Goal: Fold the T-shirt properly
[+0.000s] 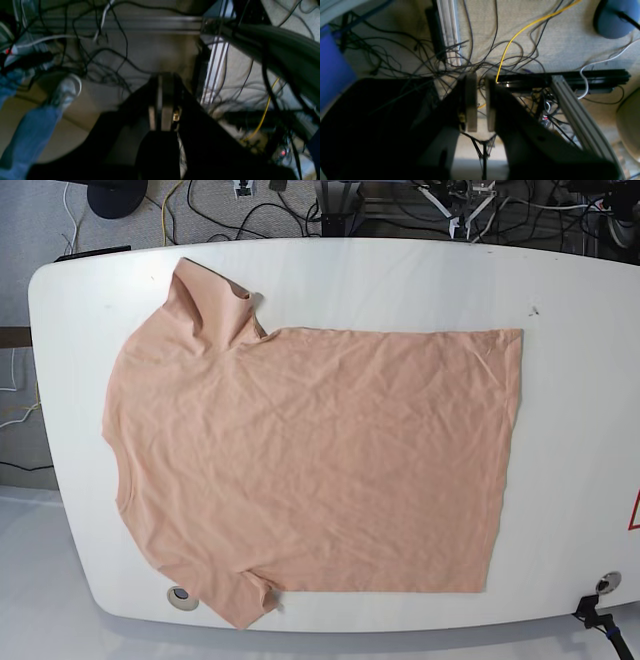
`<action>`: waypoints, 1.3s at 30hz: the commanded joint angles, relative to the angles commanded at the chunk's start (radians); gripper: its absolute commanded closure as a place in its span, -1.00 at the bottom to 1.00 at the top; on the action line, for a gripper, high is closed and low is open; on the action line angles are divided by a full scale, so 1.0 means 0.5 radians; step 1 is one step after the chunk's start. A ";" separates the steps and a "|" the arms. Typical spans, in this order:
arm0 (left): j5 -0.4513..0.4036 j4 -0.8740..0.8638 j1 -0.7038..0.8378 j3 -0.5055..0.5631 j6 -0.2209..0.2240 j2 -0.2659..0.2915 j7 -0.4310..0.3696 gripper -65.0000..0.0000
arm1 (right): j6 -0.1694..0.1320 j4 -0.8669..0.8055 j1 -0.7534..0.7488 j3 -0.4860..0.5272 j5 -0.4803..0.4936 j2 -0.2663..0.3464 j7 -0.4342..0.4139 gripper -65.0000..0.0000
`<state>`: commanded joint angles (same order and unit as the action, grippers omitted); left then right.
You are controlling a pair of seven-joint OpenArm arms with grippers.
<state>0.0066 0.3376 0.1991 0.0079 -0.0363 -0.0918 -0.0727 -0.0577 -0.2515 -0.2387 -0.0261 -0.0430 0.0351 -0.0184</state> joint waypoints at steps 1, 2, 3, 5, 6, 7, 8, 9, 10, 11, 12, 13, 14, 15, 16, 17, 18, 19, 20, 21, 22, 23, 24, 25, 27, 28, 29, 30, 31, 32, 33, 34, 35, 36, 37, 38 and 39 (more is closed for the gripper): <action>0.010 0.061 0.035 -0.002 -0.005 -0.008 0.021 0.97 | -0.008 -0.033 -0.026 -0.007 0.001 0.008 0.002 0.84; 0.005 0.112 0.076 0.002 -0.011 -0.015 0.028 0.97 | 0.001 -0.060 -0.050 -0.005 0.008 0.010 0.002 0.84; 0.017 0.027 0.037 0.009 -0.006 0.027 -0.031 1.00 | -0.020 0.102 0.082 -0.011 -0.002 -0.037 -0.039 0.83; 0.013 0.081 0.103 0.003 -0.005 0.014 -0.070 0.99 | -0.019 0.035 0.001 -0.012 0.005 -0.033 -0.053 0.82; 0.011 0.124 0.143 0.001 -0.004 0.019 -0.092 0.99 | -0.016 -0.009 -0.046 -0.011 0.003 -0.034 -0.057 0.83; 0.005 0.171 0.186 -0.003 -0.004 0.014 -0.103 1.00 | -0.020 -0.074 -0.095 -0.009 -0.001 -0.033 -0.064 0.83; 0.014 0.202 0.218 -0.011 -0.006 0.015 -0.101 0.99 | -0.020 -0.138 -0.153 -0.010 0.001 -0.029 -0.069 0.83; 0.010 0.259 0.259 -0.009 -0.007 0.012 -0.101 0.99 | -0.015 -0.208 -0.206 -0.012 0.003 -0.027 -0.069 0.83; 0.014 0.305 0.295 -0.020 -0.007 0.009 -0.091 0.99 | -0.019 -0.281 -0.265 -0.016 0.005 -0.021 -0.070 0.83; 0.013 0.356 0.334 -0.018 -0.011 0.003 -0.079 0.99 | -0.021 -0.339 -0.317 -0.016 0.008 -0.016 -0.073 0.83; 0.011 0.411 0.371 -0.022 -0.010 -0.004 -0.073 0.99 | -0.023 -0.396 -0.361 -0.013 0.012 -0.007 -0.077 0.83; 0.013 0.468 0.406 -0.018 -0.011 -0.013 -0.064 0.99 | -0.022 -0.453 -0.405 -0.014 0.010 0.004 -0.081 0.84; 0.015 0.539 0.454 -0.018 -0.010 -0.022 -0.066 0.99 | -0.022 -0.499 -0.453 -0.014 0.012 0.018 -0.089 0.84; 0.010 0.600 0.494 -0.020 -0.010 -0.030 -0.066 0.98 | -0.019 -0.547 -0.492 -0.010 0.009 0.035 -0.098 0.84; 0.013 0.674 0.541 -0.021 -0.011 -0.044 -0.072 0.98 | -0.022 -0.605 -0.533 -0.011 0.016 0.058 -0.093 0.84; 0.015 0.742 0.588 -0.023 -0.006 -0.055 -0.065 0.98 | -0.022 -0.652 -0.574 -0.010 0.012 0.079 -0.096 0.84; 0.014 0.815 0.640 -0.024 -0.010 -0.070 -0.061 0.98 | -0.023 -0.714 -0.616 -0.008 0.018 0.101 -0.094 0.84; 0.008 0.878 0.693 -0.027 -0.012 -0.085 -0.071 0.98 | -0.025 -0.769 -0.658 -0.011 0.016 0.121 -0.092 0.84; 0.005 0.939 0.741 -0.025 -0.008 -0.094 -0.070 0.98 | -0.023 -0.828 -0.696 -0.006 0.022 0.135 -0.097 0.84; 0.007 1.010 0.795 -0.033 -0.003 -0.105 -0.072 0.97 | -0.026 -0.887 -0.739 -0.008 0.017 0.154 -0.098 0.84; 0.006 1.083 0.846 -0.037 -0.007 -0.114 -0.074 0.97 | -0.023 -0.955 -0.779 -0.009 0.017 0.170 -0.104 0.84; 0.007 1.158 0.908 -0.036 -0.005 -0.128 -0.075 0.97 | -0.029 -1.017 -0.817 -0.013 0.019 0.183 -0.097 0.84; 0.005 1.236 0.966 -0.038 -0.014 -0.137 -0.078 0.97 | -0.031 -1.088 -0.859 -0.010 0.018 0.201 -0.105 0.84; 0.011 1.317 1.019 -0.039 -0.008 -0.143 -0.077 0.96 | -0.035 -1.157 -0.894 -0.018 0.021 0.216 -0.093 0.84; 0.007 1.497 1.134 -0.049 -0.010 -0.152 -0.058 0.96 | -0.035 -1.299 -0.977 -0.028 0.022 0.245 -0.105 0.84; 0.004 1.584 1.187 -0.049 -0.008 -0.155 -0.046 0.96 | -0.034 -1.374 -1.019 -0.030 0.024 0.260 -0.104 0.84; 0.002 1.687 1.248 -0.050 -0.016 -0.155 -0.031 0.95 | -0.035 -1.443 -1.065 -0.031 0.024 0.268 -0.102 0.84; 0.002 1.779 1.296 -0.049 -0.012 -0.161 -0.009 0.95 | -0.041 -1.520 -1.101 -0.031 0.027 0.280 -0.093 0.84; -0.006 1.859 1.351 -0.050 -0.011 -0.164 0.012 0.94 | -0.041 -1.585 -1.128 -0.026 0.029 0.287 -0.096 0.84; -0.005 1.961 1.396 -0.061 -0.015 -0.171 0.028 0.94 | -0.037 -1.670 -1.171 -0.036 0.032 0.296 -0.085 0.84; 0.011 1.935 1.366 -0.047 -0.019 -0.155 0.018 0.96 | -0.062 -1.318 -0.988 -0.004 0.026 0.251 -0.070 0.83; -0.005 2.017 1.425 -0.050 -0.015 -0.156 0.019 0.96 | -0.060 -1.388 -1.039 -0.003 0.018 0.273 -0.082 0.83; -0.014 2.110 1.485 -0.058 -0.012 -0.162 0.034 0.95 | -0.057 -1.472 -1.098 -0.006 0.022 0.296 -0.084 0.83; -0.017 2.199 1.532 -0.059 -0.015 -0.162 0.038 0.95 | -0.056 -1.548 -1.143 0.000 0.023 0.315 -0.069 0.83; -0.013 2.288 1.577 -0.055 -0.014 -0.164 0.063 0.95 | -0.059 -1.631 -1.183 0.001 0.028 0.335 -0.063 0.83; -0.017 2.379 1.619 -0.064 -0.013 -0.171 0.078 0.96 | -0.056 -1.712 -1.220 0.003 0.030 0.362 -0.049 0.84; -0.012 2.472 1.663 -0.061 -0.013 -0.169 0.097 0.96 | -0.061 -1.802 -1.263 0.006 0.025 0.378 -0.037 0.84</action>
<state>0.0005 1.5736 1.0308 -0.0226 -0.0428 -0.1764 -0.0242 -0.0884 -1.1526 -0.8703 -0.0233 -0.0304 0.2240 -0.0368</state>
